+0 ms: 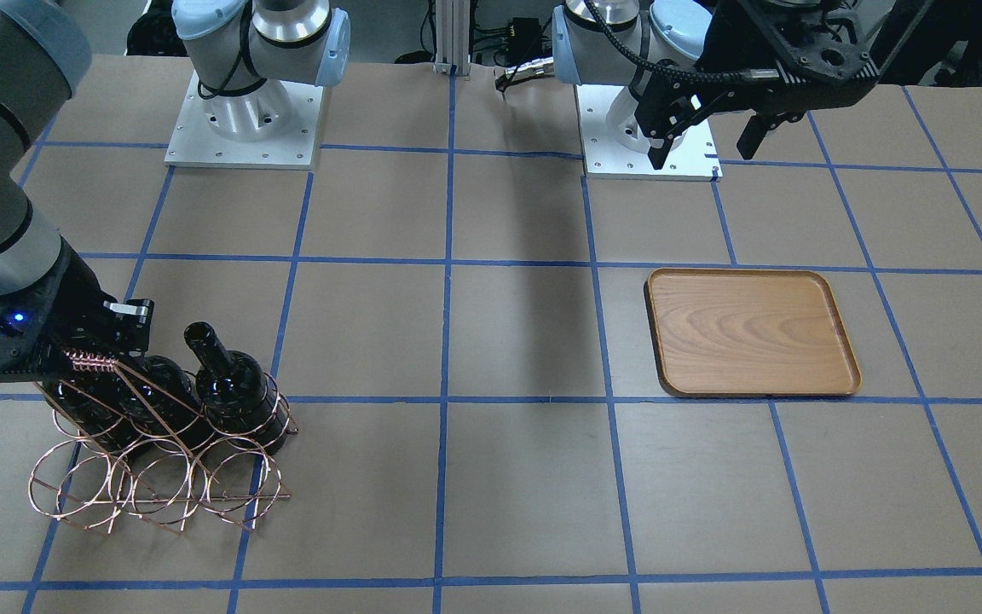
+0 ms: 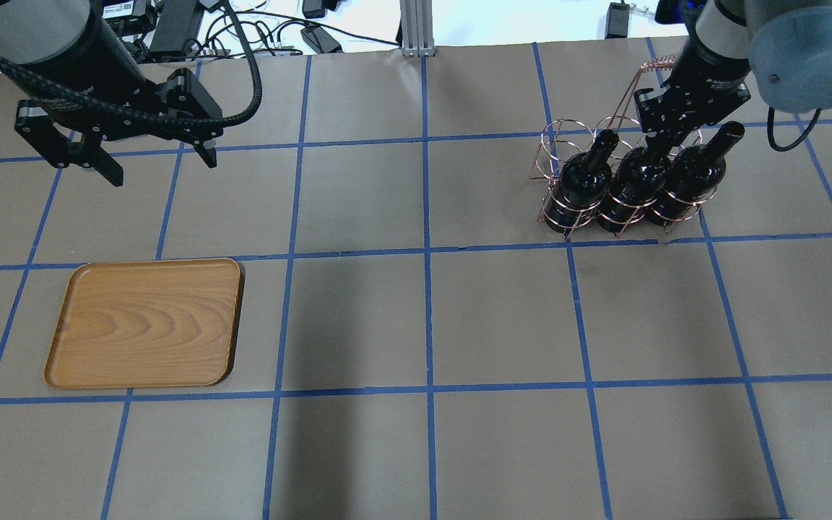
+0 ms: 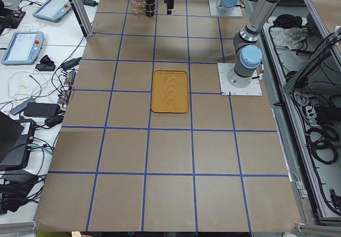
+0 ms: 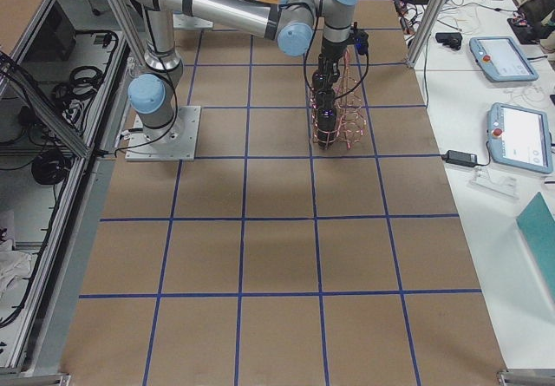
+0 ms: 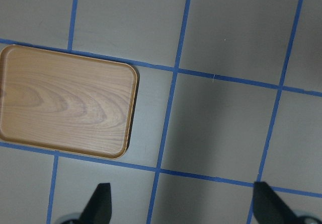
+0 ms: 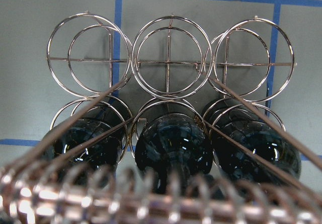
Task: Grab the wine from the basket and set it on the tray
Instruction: 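Grasp the nearest dark wine bottle neck with the right gripper and lift, then pull the bottle out of the rack and swing it toward the table center, then stand the bottle upright on the table and open the right gripper, then raise the right gripper back over the rack while the left arm starts reaching, then move the left gripper over the standing bottle's neck, then close the left gripper on the bottle neck, then carry the bottle with the left gripper over the wooden tray, tilting it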
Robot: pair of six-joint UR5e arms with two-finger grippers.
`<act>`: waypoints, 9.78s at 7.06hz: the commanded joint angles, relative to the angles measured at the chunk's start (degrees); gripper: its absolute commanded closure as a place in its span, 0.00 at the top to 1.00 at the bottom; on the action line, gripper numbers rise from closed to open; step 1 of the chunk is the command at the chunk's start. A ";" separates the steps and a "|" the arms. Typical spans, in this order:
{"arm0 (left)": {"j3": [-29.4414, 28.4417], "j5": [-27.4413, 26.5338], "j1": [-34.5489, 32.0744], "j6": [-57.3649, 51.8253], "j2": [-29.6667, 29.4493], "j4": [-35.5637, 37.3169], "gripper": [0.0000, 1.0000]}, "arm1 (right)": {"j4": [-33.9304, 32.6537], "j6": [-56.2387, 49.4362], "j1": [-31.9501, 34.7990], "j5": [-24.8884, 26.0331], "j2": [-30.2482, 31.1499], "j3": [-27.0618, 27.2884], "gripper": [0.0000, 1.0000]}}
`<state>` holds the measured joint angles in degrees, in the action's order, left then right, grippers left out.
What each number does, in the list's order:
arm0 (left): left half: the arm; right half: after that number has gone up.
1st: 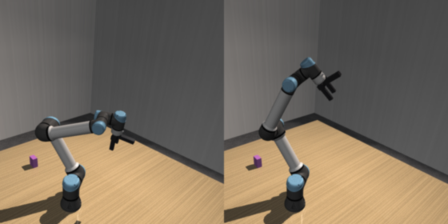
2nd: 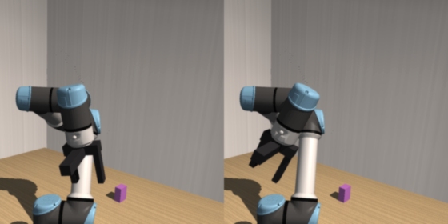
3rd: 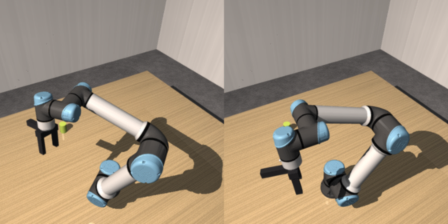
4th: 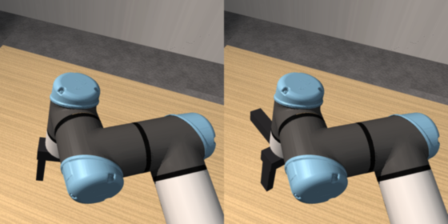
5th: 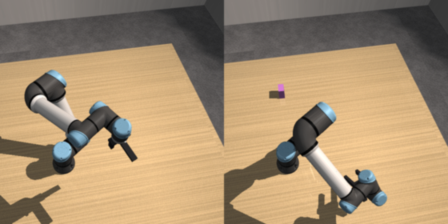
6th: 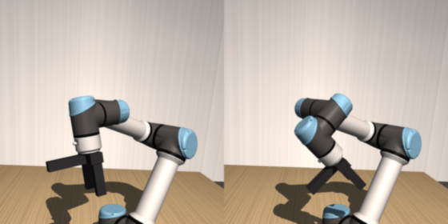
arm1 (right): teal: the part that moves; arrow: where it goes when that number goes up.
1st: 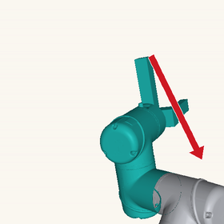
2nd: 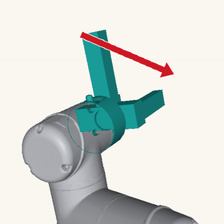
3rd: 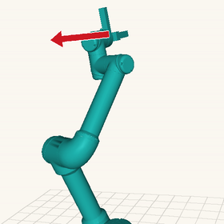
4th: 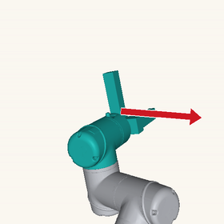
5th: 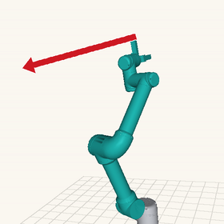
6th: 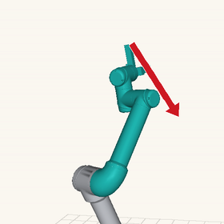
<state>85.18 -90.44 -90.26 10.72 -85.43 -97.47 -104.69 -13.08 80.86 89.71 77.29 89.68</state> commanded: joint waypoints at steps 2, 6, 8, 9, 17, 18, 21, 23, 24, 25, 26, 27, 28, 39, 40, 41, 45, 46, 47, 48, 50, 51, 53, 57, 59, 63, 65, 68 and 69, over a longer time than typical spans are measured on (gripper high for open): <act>-0.01 0.00 0.00 0.00 0.00 0.00 1.00 | 11.53 -0.02 0.09 0.81 3.64 -8.94 0.19; -0.01 0.00 0.26 -0.09 0.00 0.00 1.00 | 30.04 6.43 2.18 1.00 14.45 -14.09 0.16; -0.10 -1.83 0.61 -2.09 0.44 -0.96 1.00 | 30.16 22.38 14.60 0.55 13.86 -13.92 0.16; -0.10 -2.11 0.79 -4.28 0.53 -1.14 1.00 | 29.11 29.70 21.64 0.64 12.02 -13.91 0.16; -0.89 -1.05 15.20 -23.03 2.55 -3.78 1.00 | 3.10 46.12 33.66 0.65 -2.67 -6.71 0.17; -0.89 -1.05 15.29 -23.03 2.55 -3.78 1.00 | 3.00 48.91 35.32 0.64 -3.02 -6.71 0.17; -0.89 -1.14 15.29 -22.94 2.64 -3.78 1.00 | 2.74 49.65 36.48 1.17 -5.13 -6.62 0.21; -0.80 -1.23 15.29 -22.94 2.64 -3.78 1.00 | 2.56 49.29 36.48 0.91 -5.31 -6.62 0.68; -0.80 -1.23 15.29 -22.94 2.73 -3.78 1.00 | 2.56 49.38 36.48 0.65 -5.31 -6.79 1.00; -0.80 -1.40 15.29 -22.94 2.73 -3.78 1.00 | 3.17 49.20 35.95 0.47 -5.22 -7.49 1.00; -0.80 -1.41 15.29 -22.85 2.81 -3.78 1.00 | 3.44 46.77 34.30 -0.06 -4.35 -8.80 1.00; -0.80 -1.41 15.29 -22.94 2.90 -3.78 1.00 | 3.79 43.09 32.28 -0.15 -3.39 -10.90 1.00; -0.80 -1.41 15.38 -22.94 2.90 -3.78 1.00 | 8.84 38.18 28.60 0.20 -1.81 -11.97 1.00; -0.19 -1.23 15.38 -22.85 3.17 -3.78 1.00 | 19.17 8.78 10.29 0.02 15.70 -3.45 1.00; -0.10 -1.14 15.03 -22.42 3.25 -3.78 1.00 | 18.30 9.29 10.37 -0.23 15.43 -3.45 1.00; 0.07 -0.97 14.77 -21.11 2.82 -3.78 1.00 | 17.51 8.95 10.20 0.29 15.43 -3.45 1.00; 5.93 5.10 -0.12 3.79 0.27 6.02 1.00 | 17.59 8.77 10.20 0.55 15.34 -3.37 1.00; 7.27 5.10 -5.14 10.57 -1.04 9.98 1.00 | 17.59 8.77 10.02 0.55 15.34 -3.37 1.00; 7.11 3.71 -9.36 15.85 -2.97 11.06 1.00 | 17.68 8.77 10.02 0.47 15.34 -3.37 1.00; 7.02 1.86 -13.23 19.13 -5.77 14.64 0.99 | 17.94 8.77 10.02 0.55 15.34 -3.37 1.00; 5.97 1.93 -18.09 21.53 -12.53 20.63 0.99 | 17.68 8.69 9.93 0.56 15.34 -3.37 1.00; 4.75 1.93 -20.37 21.36 -15.00 20.74 0.98 | 17.68 8.68 9.93 0.55 15.34 -3.37 1.00; 4.03 2.11 -21.18 20.22 -17.92 21.09 0.94 | 17.59 8.77 9.93 0.29 15.34 -3.28 1.00; 4.12 2.64 -21.36 18.98 -18.02 20.21 0.08 | 17.76 8.77 9.93 0.12 15.34 -3.28 1.00; 3.68 2.11 -19.96 12.97 -15.75 17.25 0.00 | 17.85 8.86 9.93 0.03 15.34 -3.28 1.00; 2.01 1.41 -4.70 -6.00 -11.34 9.77 0.00 | 18.12 8.95 9.93 -0.06 15.43 -3.28 1.00; 2.79 -1.91 3.56 -18.74 -9.41 7.39 0.00 | 18.20 8.95 9.93 0.03 15.43 -3.28 1.00; 7.34 -2.38 16.48 -29.34 -5.29 5.37 0.00 | 18.29 8.77 9.93 0.29 15.43 -3.28 1.00; 10.24 -1.68 21.83 -33.62 -3.27 5.71 0.00 | 18.20 8.77 9.93 0.29 15.34 -3.28 1.00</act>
<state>92.07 -92.68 -74.59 -18.52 -91.14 -91.71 -86.44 -4.27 90.79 89.96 92.69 86.40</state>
